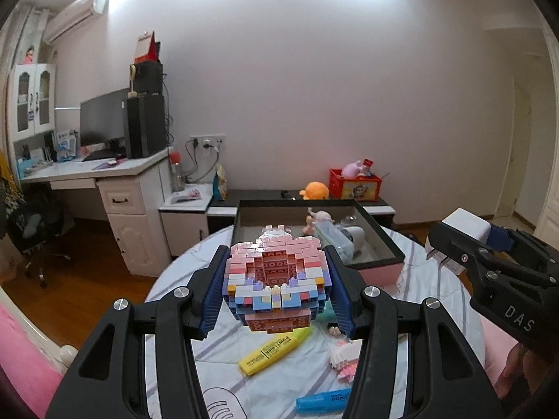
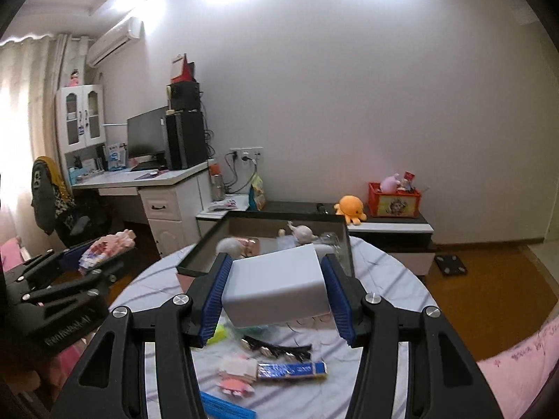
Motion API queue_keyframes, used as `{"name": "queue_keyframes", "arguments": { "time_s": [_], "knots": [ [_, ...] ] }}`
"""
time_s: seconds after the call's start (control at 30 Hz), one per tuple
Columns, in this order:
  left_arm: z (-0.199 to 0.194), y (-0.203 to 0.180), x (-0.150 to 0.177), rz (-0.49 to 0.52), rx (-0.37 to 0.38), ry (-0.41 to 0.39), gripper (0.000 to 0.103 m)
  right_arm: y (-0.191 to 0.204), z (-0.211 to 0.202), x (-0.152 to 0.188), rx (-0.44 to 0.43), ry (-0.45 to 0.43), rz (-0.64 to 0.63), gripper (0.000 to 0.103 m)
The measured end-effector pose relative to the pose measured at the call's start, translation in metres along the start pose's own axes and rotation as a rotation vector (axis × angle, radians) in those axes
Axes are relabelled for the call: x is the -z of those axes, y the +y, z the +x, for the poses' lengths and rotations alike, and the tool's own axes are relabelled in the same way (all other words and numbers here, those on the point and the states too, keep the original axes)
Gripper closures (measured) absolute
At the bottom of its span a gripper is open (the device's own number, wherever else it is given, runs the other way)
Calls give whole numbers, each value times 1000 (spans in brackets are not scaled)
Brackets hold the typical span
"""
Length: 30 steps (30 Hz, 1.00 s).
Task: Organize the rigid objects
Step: 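Carry the brick block and white block into the pink box and open both tools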
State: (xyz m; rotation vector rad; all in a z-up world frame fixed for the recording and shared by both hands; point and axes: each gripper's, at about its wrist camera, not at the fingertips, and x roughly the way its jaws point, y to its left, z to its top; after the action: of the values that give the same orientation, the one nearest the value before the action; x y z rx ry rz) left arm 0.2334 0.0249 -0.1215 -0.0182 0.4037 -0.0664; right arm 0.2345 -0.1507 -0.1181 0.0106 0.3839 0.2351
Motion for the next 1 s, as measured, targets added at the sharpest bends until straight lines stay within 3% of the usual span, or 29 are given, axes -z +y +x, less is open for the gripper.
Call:
{"name": "queue_keyframes", "arguments": {
  "time_s": [0.33, 0.57, 0.8, 1.0],
  "knots": [
    [9, 4, -7, 22, -60, -22, 49, 11, 16, -3, -23, 10, -21, 49],
    [50, 6, -20, 50, -48, 16, 49, -4, 52, -7, -11, 60, -22, 49],
    [144, 0, -35, 81, 41, 160, 49, -39, 116, -11, 32, 164, -6, 49],
    [216, -21, -26, 104, 88, 298, 49, -65, 173, 2, 37, 294, 15, 49]
  ]
}}
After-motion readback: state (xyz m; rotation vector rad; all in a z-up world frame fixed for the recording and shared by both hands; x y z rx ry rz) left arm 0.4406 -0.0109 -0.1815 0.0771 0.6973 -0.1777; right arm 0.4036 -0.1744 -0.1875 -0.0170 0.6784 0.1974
